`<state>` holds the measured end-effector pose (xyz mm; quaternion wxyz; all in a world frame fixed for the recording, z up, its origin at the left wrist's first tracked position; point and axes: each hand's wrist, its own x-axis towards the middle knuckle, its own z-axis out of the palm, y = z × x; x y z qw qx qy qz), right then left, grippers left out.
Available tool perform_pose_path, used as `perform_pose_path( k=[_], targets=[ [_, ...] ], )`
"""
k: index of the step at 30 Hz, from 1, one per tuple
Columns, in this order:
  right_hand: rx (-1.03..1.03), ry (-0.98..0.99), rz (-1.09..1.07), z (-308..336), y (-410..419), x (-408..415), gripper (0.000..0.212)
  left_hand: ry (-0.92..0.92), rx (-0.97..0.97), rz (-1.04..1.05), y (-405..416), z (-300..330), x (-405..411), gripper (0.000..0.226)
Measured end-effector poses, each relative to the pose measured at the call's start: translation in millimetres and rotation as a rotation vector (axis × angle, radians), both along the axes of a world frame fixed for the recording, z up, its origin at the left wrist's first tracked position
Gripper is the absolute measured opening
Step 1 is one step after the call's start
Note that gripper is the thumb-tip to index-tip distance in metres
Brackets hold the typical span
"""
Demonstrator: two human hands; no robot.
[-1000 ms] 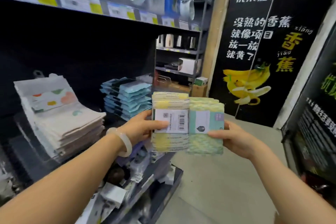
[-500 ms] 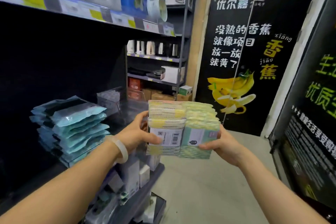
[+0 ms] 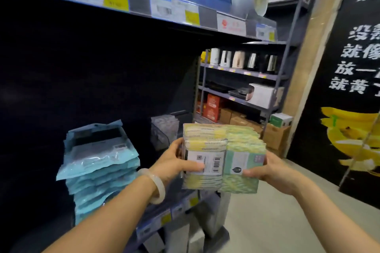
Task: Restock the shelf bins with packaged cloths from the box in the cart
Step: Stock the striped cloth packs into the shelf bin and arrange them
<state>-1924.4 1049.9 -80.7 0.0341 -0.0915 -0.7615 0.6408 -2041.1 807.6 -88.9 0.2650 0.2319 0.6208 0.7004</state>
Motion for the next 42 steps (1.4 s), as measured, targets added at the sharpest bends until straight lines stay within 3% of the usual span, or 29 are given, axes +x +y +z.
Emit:
perform_pose_path(
  k=[10,17,21,26,37,39,42],
  targets=[
    [0.068,-0.009,0.438,23.3,93.7,-163.7,0.102,-0.03,-0.082,0.327,43.9,3.8,-47.2,0.067],
    [0.144,0.132,0.438,15.8,106.3,-260.5,0.101,-0.066,-0.042,0.576,55.4,3.4,-53.1,0.118],
    [0.216,0.119,0.486,-1.2,94.4,-292.8,0.084,-0.044,-0.059,0.647,54.0,6.5,-50.3,0.118],
    [0.242,0.075,0.527,-6.7,87.9,-322.0,0.098,-0.005,-0.066,0.688,50.9,13.0,-50.7,0.106],
    [0.341,0.014,0.544,-25.3,77.2,-349.5,0.106,-0.024,-0.035,0.732,38.4,11.4,-65.2,0.117],
    [0.492,0.018,0.52,-29.1,76.3,-352.6,0.114,-0.028,-0.013,0.74,35.9,13.0,-70.6,0.117],
    [0.905,0.046,0.502,-41.3,75.3,-365.7,0.131,-0.009,-0.007,0.727,34.2,15.0,-74.3,0.114]
  ],
)
